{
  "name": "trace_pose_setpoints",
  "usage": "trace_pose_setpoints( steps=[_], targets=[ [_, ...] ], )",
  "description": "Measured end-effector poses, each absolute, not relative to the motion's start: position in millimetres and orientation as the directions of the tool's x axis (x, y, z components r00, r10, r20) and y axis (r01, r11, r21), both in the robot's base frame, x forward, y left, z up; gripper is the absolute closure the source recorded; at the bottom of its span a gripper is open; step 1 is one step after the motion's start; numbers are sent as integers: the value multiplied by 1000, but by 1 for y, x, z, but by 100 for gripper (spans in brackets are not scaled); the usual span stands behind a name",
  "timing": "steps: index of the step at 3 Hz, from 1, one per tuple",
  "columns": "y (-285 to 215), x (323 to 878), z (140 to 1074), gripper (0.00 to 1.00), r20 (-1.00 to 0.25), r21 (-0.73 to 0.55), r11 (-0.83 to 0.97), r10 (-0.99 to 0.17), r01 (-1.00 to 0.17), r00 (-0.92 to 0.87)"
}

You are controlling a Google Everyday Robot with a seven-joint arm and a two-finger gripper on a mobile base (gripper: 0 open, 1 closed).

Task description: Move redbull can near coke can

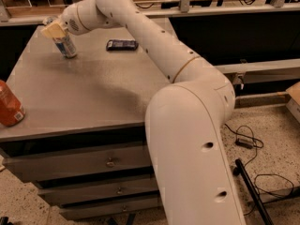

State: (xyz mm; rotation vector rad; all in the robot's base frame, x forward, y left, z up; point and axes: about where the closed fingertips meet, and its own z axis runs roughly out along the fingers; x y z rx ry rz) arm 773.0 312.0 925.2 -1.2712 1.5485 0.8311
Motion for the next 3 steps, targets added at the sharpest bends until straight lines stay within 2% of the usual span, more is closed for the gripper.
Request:
trace_pose_setpoints(
  steps=[2,3],
  targets=[
    [306,760,934,100,-912,-84,180,-410,-980,3],
    [287,742,961,100,-914,-101,168,-404,-981,25]
  ],
)
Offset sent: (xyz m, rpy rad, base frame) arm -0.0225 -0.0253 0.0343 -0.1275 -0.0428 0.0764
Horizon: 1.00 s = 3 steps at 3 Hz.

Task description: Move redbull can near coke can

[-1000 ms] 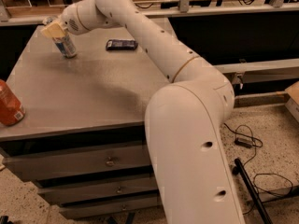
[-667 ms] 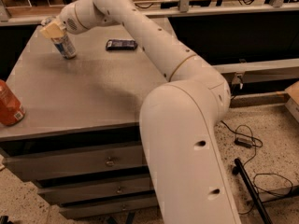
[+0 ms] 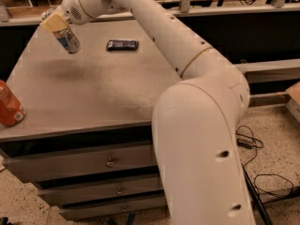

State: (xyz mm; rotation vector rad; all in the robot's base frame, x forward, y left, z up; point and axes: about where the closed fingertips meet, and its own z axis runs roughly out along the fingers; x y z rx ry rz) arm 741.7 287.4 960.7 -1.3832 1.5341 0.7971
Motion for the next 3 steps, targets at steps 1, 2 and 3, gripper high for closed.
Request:
trace_pose_setpoints(
  steps=[1,2,3],
  targets=[
    [273,706,972,100,-933,-82,133,-357,-988,30],
    [273,706,973,100,-933,-83,133,-358,-988,30],
    [279,693,978,100,-958,-50,73,-285,-996,27]
  ],
)
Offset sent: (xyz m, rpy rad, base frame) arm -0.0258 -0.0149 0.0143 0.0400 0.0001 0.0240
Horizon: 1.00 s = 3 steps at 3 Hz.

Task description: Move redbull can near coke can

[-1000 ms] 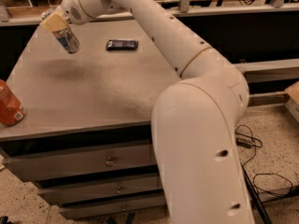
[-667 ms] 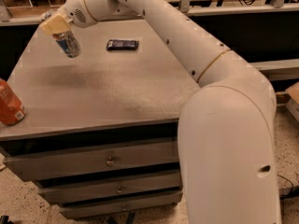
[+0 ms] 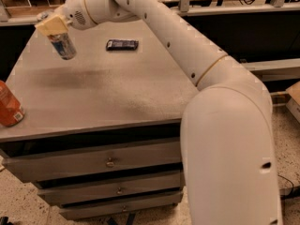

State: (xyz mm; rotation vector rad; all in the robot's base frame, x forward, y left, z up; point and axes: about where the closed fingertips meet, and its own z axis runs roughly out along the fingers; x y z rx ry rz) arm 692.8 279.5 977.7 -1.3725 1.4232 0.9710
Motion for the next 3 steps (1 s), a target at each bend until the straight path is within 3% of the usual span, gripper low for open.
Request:
trace_pose_setpoints(
  steps=[2,3],
  targets=[
    [291,638,994,100,-989,16,-92,-146,-996,-3],
    [301,618,1012,100,-984,-8,-131,-176,-991,31]
  ],
)
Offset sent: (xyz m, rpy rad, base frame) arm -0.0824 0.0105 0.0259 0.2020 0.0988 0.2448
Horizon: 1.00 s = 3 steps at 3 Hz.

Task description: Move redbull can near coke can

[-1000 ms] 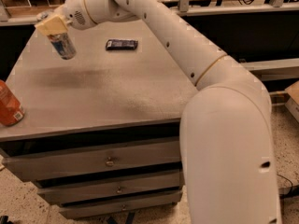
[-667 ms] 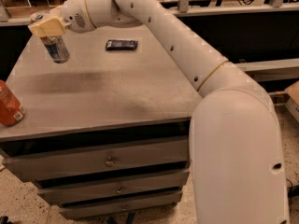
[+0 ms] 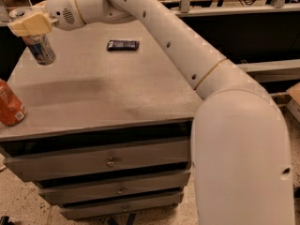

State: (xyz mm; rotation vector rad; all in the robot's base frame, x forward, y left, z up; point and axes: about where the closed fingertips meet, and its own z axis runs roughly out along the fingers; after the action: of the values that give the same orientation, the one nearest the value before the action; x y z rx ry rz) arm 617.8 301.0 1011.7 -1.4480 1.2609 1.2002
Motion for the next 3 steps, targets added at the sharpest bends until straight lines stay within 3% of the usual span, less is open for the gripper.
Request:
trace_pose_setpoints(
  steps=[1,3],
  targets=[
    [304,618,1010,100,-978,-17,-129,-203,-992,43],
    [311,590,978,100,-993,-8,-165,-112,-986,27]
  ],
)
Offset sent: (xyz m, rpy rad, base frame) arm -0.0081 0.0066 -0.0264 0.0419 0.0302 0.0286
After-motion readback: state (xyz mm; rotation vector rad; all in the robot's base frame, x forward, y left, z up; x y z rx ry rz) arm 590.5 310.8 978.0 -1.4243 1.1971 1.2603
